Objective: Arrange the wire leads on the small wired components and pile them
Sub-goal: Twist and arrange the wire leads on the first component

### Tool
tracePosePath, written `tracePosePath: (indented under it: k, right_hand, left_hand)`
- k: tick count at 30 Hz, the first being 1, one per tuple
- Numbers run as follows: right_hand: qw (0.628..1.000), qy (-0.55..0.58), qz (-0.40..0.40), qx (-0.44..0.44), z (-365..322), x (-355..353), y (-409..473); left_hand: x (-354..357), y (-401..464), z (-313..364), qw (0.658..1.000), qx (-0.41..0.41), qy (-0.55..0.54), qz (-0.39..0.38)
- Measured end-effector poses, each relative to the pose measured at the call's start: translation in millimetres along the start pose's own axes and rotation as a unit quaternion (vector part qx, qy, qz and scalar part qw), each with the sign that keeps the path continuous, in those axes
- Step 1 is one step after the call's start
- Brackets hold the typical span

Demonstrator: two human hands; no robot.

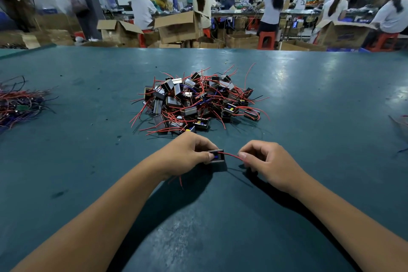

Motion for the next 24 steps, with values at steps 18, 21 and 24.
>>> tracePosePath:
  k: [18,21,24]
  right_hand:
    - [0.939,-0.318,0.133,-0.006,-25.9,-27.3,111.2]
    - [0.892,-0.429,0.138,0.022,-18.4,-34.7,138.6]
    - [0.859,-0.501,0.098,0.024,-12.7,-31.6,155.2]
  left_hand:
    - [-5.0,0.4,-10.3,0.996,-0.038,-0.067,-0.048]
    - [-7.0,-0.6,-10.7,0.994,-0.037,-0.098,-0.039]
    - [-9.9,1.9,-6.3,0.996,-0.015,-0.089,0.02]
Point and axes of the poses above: each hand's wrist, its own y-axis towards the middle knuckle, its own x-axis out of the palm, z = x × y, the point moved 6 cm from there along y, towards the middle knuckle, and after that the axes turned 1 degree about x, right-handed, at the moved point
